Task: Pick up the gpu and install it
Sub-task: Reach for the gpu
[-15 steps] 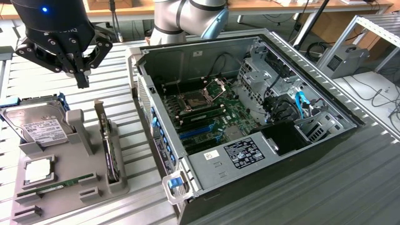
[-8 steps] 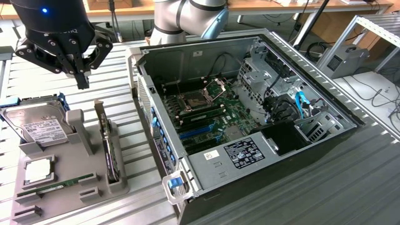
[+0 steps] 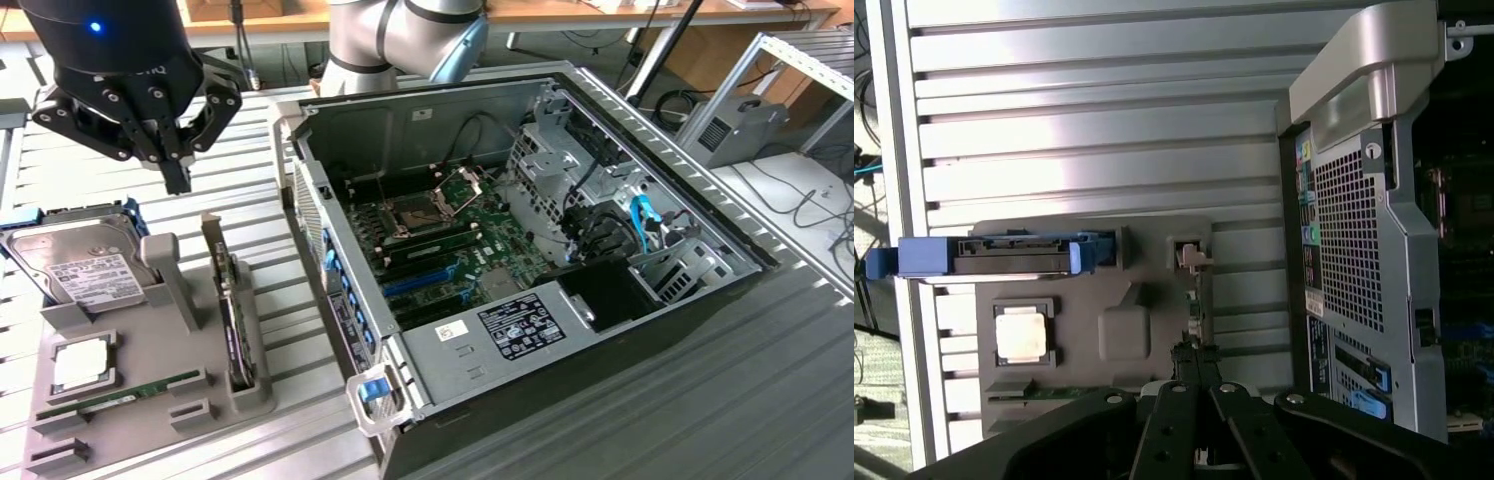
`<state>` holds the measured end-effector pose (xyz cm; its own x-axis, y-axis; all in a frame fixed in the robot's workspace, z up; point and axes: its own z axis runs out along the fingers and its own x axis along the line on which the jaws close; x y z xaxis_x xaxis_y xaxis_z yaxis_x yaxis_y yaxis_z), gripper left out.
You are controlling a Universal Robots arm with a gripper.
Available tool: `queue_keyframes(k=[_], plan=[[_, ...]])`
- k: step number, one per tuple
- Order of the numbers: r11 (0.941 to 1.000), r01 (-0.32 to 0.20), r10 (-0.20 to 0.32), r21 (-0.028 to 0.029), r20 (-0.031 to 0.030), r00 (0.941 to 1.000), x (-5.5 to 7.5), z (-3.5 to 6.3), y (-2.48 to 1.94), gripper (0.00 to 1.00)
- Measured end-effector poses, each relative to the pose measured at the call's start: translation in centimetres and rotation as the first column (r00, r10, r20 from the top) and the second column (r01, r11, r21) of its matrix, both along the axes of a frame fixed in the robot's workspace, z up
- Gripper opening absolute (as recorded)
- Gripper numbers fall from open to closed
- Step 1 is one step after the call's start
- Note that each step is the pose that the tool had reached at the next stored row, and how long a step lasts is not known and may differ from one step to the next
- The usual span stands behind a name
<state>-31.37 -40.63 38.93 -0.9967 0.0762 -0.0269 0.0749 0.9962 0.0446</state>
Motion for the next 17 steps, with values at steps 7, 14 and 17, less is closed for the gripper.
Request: queue_keyframes(k=[7, 14, 17], plan=[[1.0, 0.0, 0.0, 0.0, 0.0, 1.0, -0.01, 0.0, -0.47, 0.11], [1.0, 0.0, 0.0, -0.0001, -0.0001, 1.0, 0.0, 0.01, -0.67, 0.11], [1.0, 0.0, 0.0, -0.0001, -0.0001, 1.0, 0.0, 0.0, -0.74, 0.11]])
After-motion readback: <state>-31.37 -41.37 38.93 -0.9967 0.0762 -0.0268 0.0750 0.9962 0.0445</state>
